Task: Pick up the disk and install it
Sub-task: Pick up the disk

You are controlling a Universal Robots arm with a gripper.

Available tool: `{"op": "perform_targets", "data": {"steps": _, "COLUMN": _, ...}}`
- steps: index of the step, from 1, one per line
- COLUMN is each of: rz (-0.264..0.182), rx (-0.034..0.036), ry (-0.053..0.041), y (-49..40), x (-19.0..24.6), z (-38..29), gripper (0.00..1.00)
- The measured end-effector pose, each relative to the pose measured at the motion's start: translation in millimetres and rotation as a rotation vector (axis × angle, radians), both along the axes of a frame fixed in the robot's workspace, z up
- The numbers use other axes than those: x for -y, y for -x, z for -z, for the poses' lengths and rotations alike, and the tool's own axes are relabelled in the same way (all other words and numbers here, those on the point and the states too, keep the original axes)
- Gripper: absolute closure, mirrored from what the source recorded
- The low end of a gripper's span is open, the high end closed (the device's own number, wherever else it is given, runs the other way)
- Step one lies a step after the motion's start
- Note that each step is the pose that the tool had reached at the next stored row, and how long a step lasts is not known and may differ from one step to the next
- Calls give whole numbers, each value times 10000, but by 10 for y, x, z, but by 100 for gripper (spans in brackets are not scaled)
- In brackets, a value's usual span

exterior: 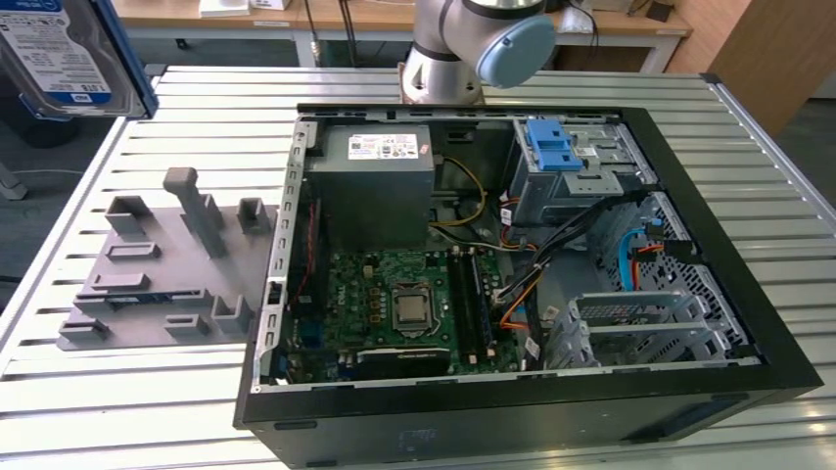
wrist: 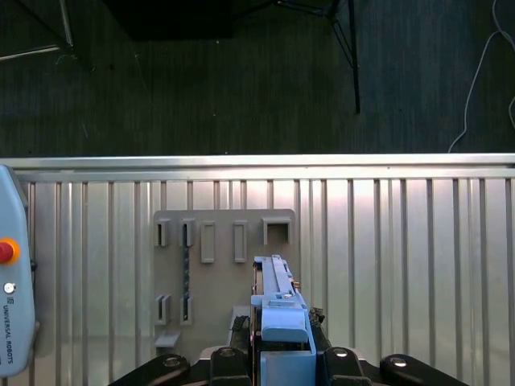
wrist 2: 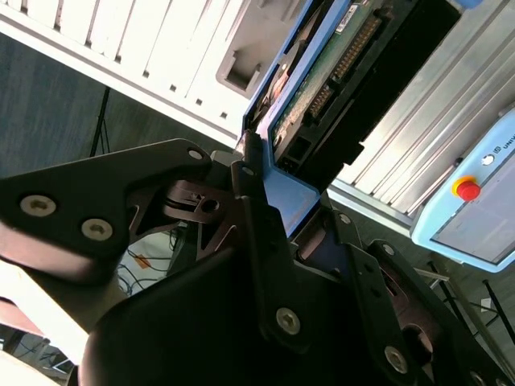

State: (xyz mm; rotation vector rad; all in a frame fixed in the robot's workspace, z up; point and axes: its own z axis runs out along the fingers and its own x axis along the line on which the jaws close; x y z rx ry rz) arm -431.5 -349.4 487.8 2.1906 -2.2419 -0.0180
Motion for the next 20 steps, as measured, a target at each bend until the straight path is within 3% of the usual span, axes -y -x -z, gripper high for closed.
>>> {"op": "perform_targets", "data": {"steps": 20, "rz": 0, "rx": -1, "ry": 1, "y": -53, "x": 0, "z": -1, "gripper": 64}}
